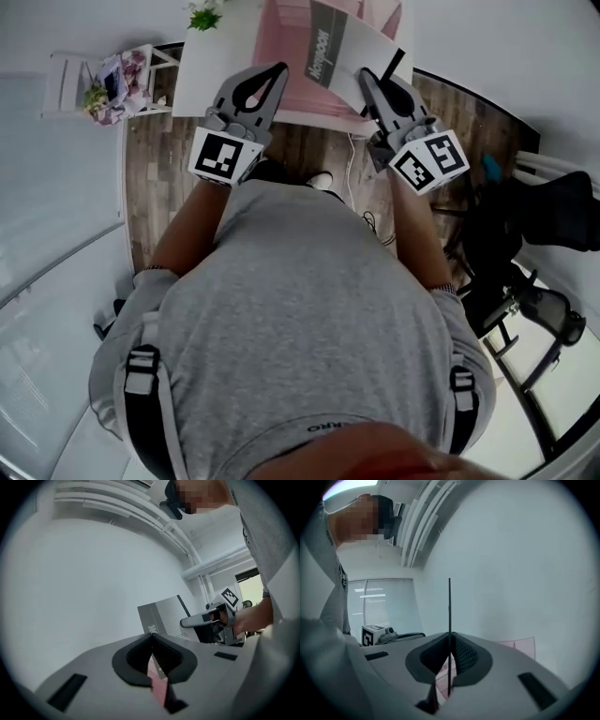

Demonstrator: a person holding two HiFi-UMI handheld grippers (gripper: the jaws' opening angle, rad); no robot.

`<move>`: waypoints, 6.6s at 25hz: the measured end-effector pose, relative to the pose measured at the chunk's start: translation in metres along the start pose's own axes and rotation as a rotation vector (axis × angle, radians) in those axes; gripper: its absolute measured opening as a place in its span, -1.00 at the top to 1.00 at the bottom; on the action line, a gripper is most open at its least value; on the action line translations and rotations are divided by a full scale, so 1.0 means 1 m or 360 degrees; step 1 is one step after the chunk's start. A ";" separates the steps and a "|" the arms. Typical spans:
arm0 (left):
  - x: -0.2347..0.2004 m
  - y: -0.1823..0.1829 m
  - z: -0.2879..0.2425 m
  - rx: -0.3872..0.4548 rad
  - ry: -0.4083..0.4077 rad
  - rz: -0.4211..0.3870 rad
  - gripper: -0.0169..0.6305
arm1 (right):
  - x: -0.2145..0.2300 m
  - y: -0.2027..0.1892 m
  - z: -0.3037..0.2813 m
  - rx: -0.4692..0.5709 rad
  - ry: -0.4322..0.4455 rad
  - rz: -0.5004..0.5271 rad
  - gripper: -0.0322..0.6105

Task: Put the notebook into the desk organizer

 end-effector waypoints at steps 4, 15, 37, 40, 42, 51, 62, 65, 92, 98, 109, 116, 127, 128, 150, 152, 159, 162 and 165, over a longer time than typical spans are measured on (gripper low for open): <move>-0.004 -0.002 -0.002 0.0013 0.0025 0.0045 0.89 | 0.008 -0.005 -0.018 -0.0072 0.0052 -0.0151 0.85; -0.037 -0.020 -0.024 0.0064 -0.0036 0.0055 0.89 | 0.034 -0.011 -0.073 -0.0292 0.0102 -0.0588 0.85; -0.087 -0.051 -0.055 0.0097 -0.0120 0.0095 0.89 | 0.074 -0.042 -0.143 -0.0641 -0.0233 -0.0736 0.85; -0.091 -0.054 -0.060 0.0102 -0.0133 0.0112 0.89 | 0.081 -0.041 -0.147 -0.0660 -0.0308 -0.0715 0.85; -0.094 -0.055 -0.063 0.0115 -0.0138 0.0116 0.89 | 0.084 -0.043 -0.149 -0.0671 -0.0345 -0.0702 0.85; -0.107 -0.062 -0.071 0.0127 -0.0163 0.0133 0.89 | 0.097 -0.055 -0.159 -0.0653 -0.0513 -0.0675 0.85; -0.113 -0.074 -0.084 0.0122 -0.0222 0.0171 0.89 | 0.106 -0.077 -0.167 -0.0660 -0.0708 -0.0613 0.82; -0.114 -0.078 -0.089 0.0122 -0.0235 0.0178 0.89 | 0.107 -0.081 -0.169 -0.0672 -0.0772 -0.0539 0.79; -0.107 -0.087 -0.103 0.0110 -0.0292 0.0206 0.89 | 0.113 -0.100 -0.169 -0.0692 -0.1068 -0.0020 0.31; -0.107 -0.089 -0.101 0.0094 -0.0283 0.0215 0.89 | 0.113 -0.098 -0.169 -0.0675 -0.1079 -0.0028 0.19; -0.100 -0.086 -0.086 0.0045 -0.0249 0.0159 0.89 | 0.086 -0.066 -0.163 -0.0491 -0.0952 0.0038 0.16; -0.097 -0.075 -0.078 -0.0016 -0.0184 0.0179 0.89 | 0.054 -0.028 -0.156 -0.0263 -0.0780 0.0217 0.23; -0.089 -0.044 -0.053 0.0055 -0.0096 0.0123 0.89 | -0.002 0.012 -0.124 -0.0045 -0.0564 0.0556 0.34; -0.087 -0.041 -0.052 0.0060 -0.0093 0.0117 0.89 | -0.004 0.013 -0.120 -0.0035 -0.0546 0.0562 0.35; -0.035 -0.009 -0.008 0.0069 -0.0040 0.0087 0.89 | -0.039 0.001 -0.045 0.0005 -0.0249 0.0548 0.88; -0.031 -0.010 -0.007 0.0063 -0.0034 0.0092 0.89 | -0.035 -0.001 -0.040 -0.0007 -0.0241 0.0520 0.88; -0.025 -0.016 0.000 0.0037 -0.0022 0.0099 0.89 | -0.024 -0.008 -0.026 -0.0033 -0.0196 0.0524 0.88; -0.023 -0.017 0.001 0.0030 -0.0020 0.0102 0.89 | -0.024 -0.009 -0.024 -0.0045 -0.0179 0.0531 0.88; -0.023 -0.017 0.002 0.0028 -0.0024 0.0098 0.89 | -0.025 -0.010 -0.023 -0.0051 -0.0170 0.0538 0.88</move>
Point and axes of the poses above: the fingertips, and each gripper's own axes: z backward along the fingers, x to its right, y out of its top, the point moved 7 cm from there along z, backward along the fingers, and after that the axes turned 14 degrees about -z, right-handed, at the moved point
